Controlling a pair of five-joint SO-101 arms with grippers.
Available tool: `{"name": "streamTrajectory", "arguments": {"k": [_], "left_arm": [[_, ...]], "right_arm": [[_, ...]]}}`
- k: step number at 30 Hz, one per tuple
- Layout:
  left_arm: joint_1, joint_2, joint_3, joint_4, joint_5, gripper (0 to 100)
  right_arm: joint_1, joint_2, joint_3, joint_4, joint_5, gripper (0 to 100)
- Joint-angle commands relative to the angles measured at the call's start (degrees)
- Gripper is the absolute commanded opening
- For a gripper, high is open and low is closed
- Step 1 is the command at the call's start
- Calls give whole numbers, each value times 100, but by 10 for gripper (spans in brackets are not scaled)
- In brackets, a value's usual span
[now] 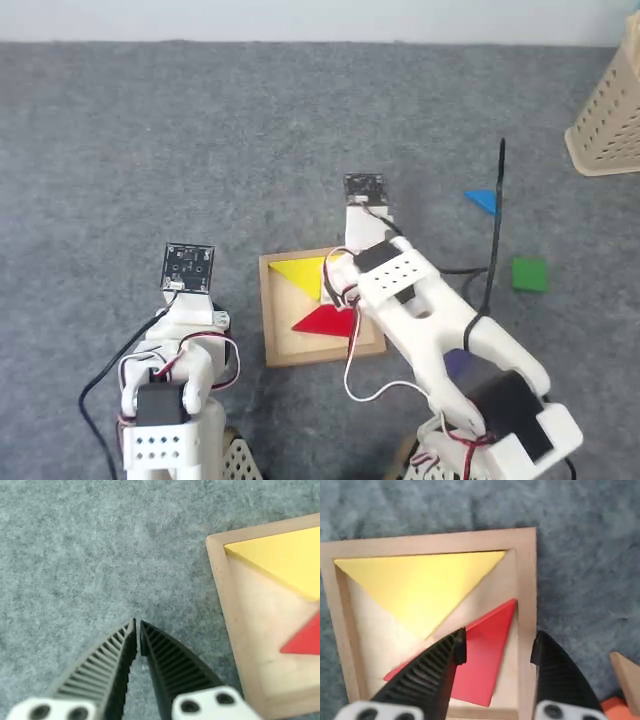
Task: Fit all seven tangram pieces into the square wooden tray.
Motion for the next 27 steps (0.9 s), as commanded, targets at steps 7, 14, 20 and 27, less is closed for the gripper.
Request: {"name": "streamTrajectory", "arguments": {"k": [7,14,20,27], "left_arm": [[-9,-35,-31,35,44,11],[-9,-35,-31,35,44,11],[-9,-35,-31,35,44,11],[-18,-35,-31,35,44,11]], "right_arm": [[-163,-198,-396,57,501,202],[-224,-233,-484,66,510,202],[-163,-681,-747,382,721,202],[-374,-338,-545,286,712,202]]}}
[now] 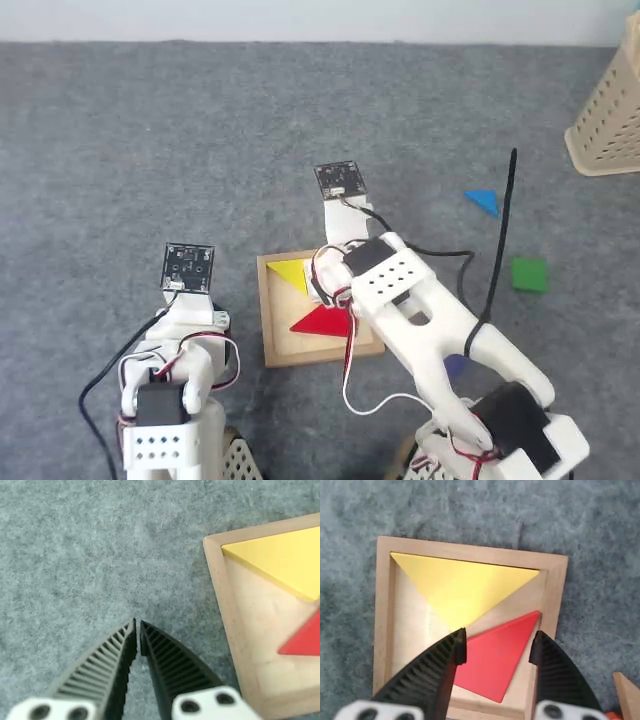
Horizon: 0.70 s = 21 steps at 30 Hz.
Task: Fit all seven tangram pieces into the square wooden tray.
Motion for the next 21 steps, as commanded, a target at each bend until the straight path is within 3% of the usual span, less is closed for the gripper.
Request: {"name": "streamTrajectory", "arguments": {"k": [1,13,18,21], "left_arm": [[-18,-35,-31,35,44,11],[-18,-35,-31,35,53,11],[-9,-35,-31,35,44,11],[-9,-35,-31,35,44,11]], "right_arm": [[-57,145,-123,-57,70,202],[101,1033,-158,-66,62,196],[110,1042,-141,-66,105,95],[101,1042,-141,-57,114,85]]}}
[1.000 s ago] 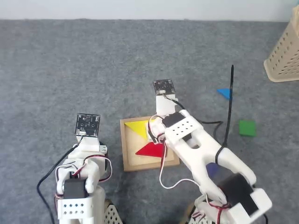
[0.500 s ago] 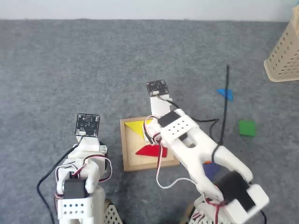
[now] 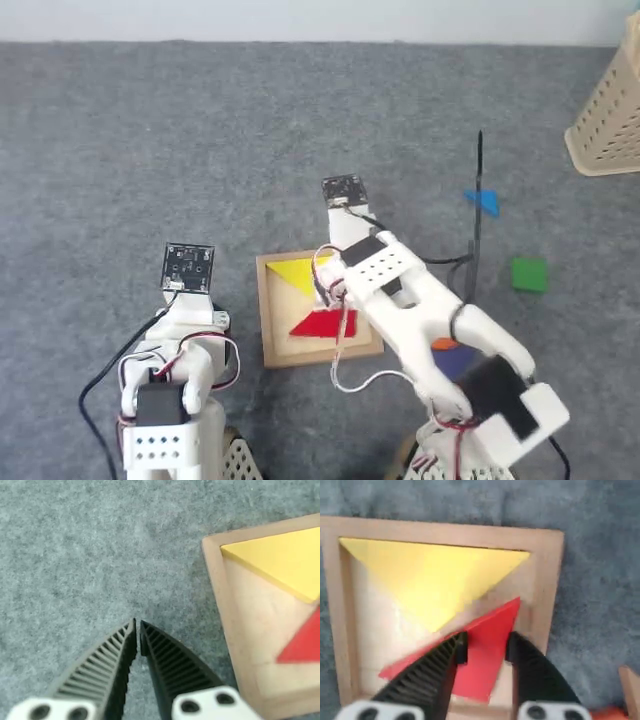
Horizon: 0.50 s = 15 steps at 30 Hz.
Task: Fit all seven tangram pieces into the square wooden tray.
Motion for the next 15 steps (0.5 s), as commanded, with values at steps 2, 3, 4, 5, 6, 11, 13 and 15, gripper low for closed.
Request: {"name": "streamTrajectory", "arguments": {"k": [2,3,4,5,6,11,13,15], "left_arm": [[-9,-35,-31,35,44,11],[-9,-35,-31,35,44,11],[-9,-35,-31,35,44,11],[-9,-35,-31,35,44,11],[-9,-35,-31,35,44,11],[-9,-35,-31,35,44,11],[-9,-35,-31,35,44,11],[-9,-35,-31,35,44,11]], "right_arm": [[-22,40,-79,-4,237,83],[-31,40,-79,4,334,81],[-40,40,-79,4,396,80],[-40,40,-79,4,413,80],[-40,40,-79,4,413,82],[4,48,-70,-31,457,84],[66,57,-70,-4,659,81],[180,145,-70,4,1134,80]]}}
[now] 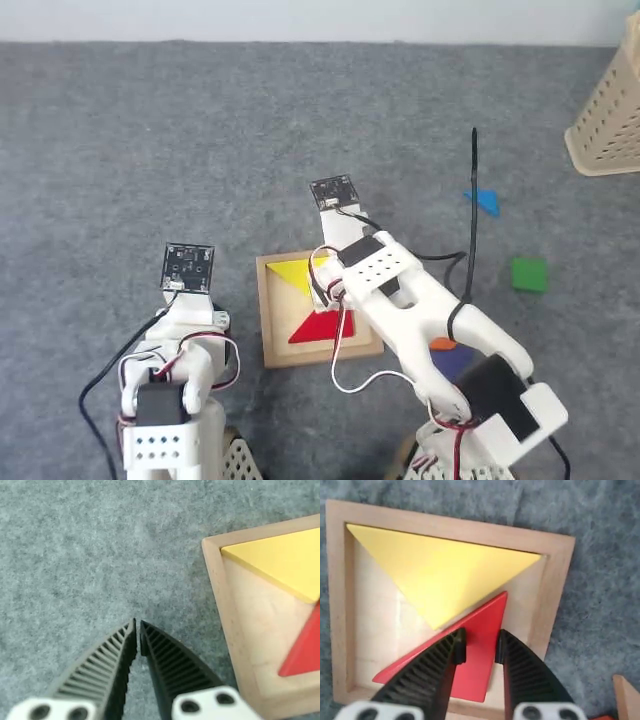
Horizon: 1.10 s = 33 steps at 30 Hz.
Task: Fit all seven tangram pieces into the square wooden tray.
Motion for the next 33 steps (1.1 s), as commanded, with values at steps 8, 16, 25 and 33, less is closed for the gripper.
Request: {"name": "streamTrajectory", "arguments": {"k": [8,16,25,33], "left_arm": [[-9,-35,-31,35,44,11],[-9,-35,-31,35,44,11],[-18,-35,-31,35,44,11],[-9,-35,-31,35,44,11]], "right_arm": [[681,426,-97,22,862,80],[681,-488,-149,435,879,85],[488,-602,-273,198,888,247],[321,75,-413,-92,897,285]]}}
